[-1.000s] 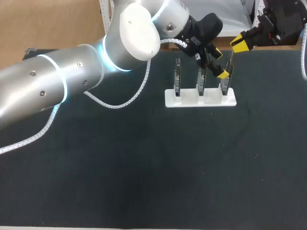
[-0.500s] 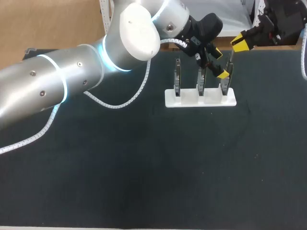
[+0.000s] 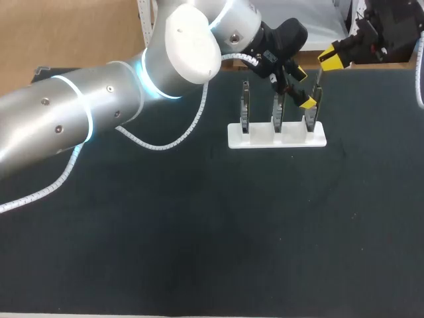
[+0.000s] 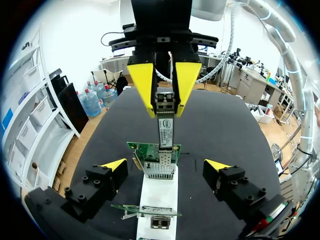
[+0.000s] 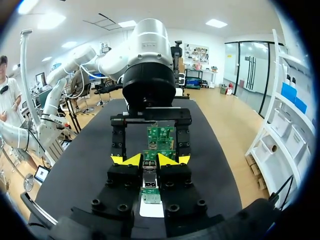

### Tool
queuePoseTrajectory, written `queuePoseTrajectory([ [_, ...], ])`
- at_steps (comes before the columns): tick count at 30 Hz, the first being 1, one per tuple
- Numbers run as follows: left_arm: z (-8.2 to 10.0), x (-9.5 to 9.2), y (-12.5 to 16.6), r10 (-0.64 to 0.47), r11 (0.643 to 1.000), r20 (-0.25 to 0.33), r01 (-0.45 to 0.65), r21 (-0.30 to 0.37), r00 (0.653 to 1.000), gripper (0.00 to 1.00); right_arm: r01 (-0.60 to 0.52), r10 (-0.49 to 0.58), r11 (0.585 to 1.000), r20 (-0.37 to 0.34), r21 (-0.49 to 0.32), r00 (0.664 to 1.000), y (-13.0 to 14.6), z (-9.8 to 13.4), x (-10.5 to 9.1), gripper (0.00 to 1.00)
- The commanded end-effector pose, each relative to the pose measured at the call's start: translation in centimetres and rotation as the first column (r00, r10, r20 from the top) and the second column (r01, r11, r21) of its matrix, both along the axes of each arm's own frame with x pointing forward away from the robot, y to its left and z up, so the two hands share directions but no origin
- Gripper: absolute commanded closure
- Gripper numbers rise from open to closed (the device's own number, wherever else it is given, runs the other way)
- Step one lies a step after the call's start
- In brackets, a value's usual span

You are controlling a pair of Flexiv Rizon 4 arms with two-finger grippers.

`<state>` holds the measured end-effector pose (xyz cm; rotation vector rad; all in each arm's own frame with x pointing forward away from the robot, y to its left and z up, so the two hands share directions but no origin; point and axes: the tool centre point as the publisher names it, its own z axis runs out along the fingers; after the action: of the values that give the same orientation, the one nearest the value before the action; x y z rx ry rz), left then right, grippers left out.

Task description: Pick up the optical module with the left hand, and insert it into the network port with the right hand.

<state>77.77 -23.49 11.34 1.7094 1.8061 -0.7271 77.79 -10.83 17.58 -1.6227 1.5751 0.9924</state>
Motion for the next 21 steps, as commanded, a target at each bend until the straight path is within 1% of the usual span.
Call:
queuePoseTrajectory([
  [1,0.06,0.15,-0.10,0.000,1.000,-0.003,0.001,0.005,1.000,0.00,-0.002,0.003,1.000,0.007,-0.014,1.000,0.02,0.03,-0.01,1.00],
  [21,0.06,0.15,-0.10,0.000,1.000,-0.003,0.001,0.005,1.000,0.00,-0.004,0.004,1.000,-0.007,-0.013,1.000,-0.03,-0.44,0.19,1.00],
])
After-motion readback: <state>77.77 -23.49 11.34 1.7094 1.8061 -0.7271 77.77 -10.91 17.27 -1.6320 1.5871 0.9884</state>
